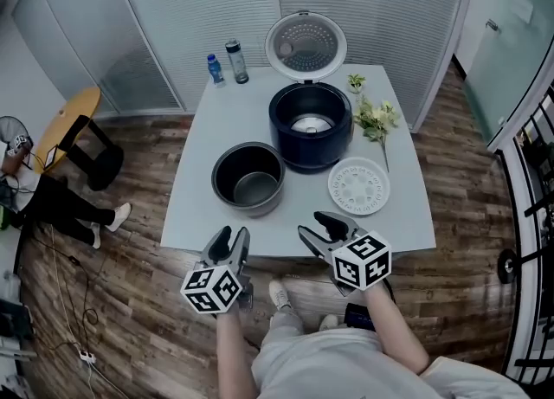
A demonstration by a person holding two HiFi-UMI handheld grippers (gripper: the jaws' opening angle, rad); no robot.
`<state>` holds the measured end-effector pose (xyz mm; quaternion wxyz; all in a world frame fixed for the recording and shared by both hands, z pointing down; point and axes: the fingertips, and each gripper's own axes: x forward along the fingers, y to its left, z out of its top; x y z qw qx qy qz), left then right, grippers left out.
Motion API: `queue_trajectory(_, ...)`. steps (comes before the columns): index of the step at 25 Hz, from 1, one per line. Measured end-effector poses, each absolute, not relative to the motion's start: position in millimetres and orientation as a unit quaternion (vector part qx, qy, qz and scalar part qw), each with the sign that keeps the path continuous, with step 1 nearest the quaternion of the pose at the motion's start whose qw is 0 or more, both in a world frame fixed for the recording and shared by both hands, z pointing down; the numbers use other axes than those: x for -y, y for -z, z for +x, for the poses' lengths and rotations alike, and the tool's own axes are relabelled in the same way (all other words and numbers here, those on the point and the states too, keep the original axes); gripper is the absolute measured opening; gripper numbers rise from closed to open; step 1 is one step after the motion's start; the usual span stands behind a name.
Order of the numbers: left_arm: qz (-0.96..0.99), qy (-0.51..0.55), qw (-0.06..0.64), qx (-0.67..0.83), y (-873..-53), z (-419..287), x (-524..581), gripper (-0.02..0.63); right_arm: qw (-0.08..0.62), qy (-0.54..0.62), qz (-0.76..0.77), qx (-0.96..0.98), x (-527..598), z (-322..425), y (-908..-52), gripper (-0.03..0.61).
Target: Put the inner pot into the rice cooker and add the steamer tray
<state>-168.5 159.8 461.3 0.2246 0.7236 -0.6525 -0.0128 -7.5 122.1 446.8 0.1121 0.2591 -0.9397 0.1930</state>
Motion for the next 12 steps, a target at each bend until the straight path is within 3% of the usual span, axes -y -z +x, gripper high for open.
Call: queue_trajectory(12, 0.715, 0.011, 0.262, 0.648, -487, -262, -70, 0.192, 0.129, -0.258, 0.303, 0.908, -23, -72, -484, 0.204)
